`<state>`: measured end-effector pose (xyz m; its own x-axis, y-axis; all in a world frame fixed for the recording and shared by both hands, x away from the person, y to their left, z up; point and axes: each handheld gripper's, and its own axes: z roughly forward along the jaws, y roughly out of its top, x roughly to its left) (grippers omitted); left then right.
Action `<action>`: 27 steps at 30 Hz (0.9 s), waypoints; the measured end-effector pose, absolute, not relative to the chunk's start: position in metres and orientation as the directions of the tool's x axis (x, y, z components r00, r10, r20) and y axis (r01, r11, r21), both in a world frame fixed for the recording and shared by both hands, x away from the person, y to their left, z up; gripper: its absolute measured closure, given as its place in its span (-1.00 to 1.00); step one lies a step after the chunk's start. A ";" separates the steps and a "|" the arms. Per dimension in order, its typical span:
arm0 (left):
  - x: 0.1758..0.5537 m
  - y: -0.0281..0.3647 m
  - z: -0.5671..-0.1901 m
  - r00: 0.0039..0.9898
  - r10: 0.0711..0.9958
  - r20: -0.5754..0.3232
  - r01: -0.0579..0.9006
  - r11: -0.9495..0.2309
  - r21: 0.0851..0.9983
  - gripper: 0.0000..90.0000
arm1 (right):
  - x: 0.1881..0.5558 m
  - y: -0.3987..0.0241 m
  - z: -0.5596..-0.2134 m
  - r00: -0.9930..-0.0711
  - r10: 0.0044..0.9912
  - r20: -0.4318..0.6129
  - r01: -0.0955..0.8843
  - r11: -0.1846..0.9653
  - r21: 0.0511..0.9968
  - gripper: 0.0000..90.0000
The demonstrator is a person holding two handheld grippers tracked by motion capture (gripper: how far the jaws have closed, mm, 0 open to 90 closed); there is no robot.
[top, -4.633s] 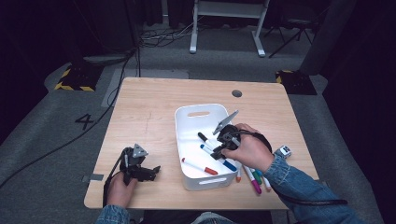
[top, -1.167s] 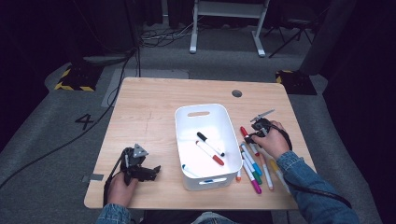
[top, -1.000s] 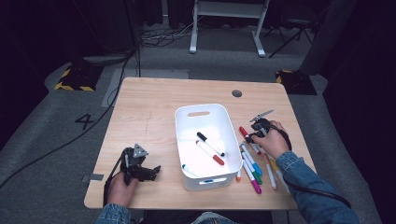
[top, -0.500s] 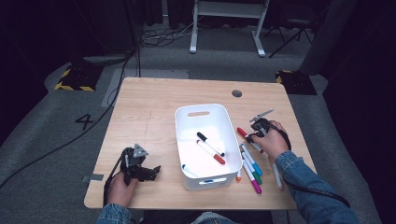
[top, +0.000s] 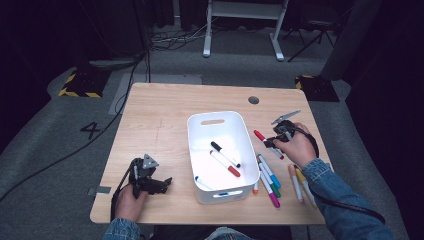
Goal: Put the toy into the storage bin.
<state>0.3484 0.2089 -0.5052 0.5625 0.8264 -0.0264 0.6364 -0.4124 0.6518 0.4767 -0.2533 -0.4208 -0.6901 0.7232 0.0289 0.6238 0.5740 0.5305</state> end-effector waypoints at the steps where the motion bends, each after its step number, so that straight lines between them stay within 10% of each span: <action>1: 0.348 0.209 -0.505 0.562 0.827 -0.026 0.636 -0.412 0.652 -1.00 | 0.475 -0.253 -0.416 -0.692 0.721 0.034 0.622 0.571 0.536 0.72; 27: 0.348 0.209 -0.505 0.562 0.827 -0.025 0.636 -0.413 0.652 -1.00 | 0.438 -0.237 -0.345 -0.768 0.633 0.094 0.526 0.541 0.656 0.72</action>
<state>0.3484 0.2089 -0.5051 0.5619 0.8268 -0.0250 0.6360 -0.4125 0.6522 0.4379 -0.2371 -0.3446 -0.7683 0.6331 0.0943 0.5263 0.5410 0.6560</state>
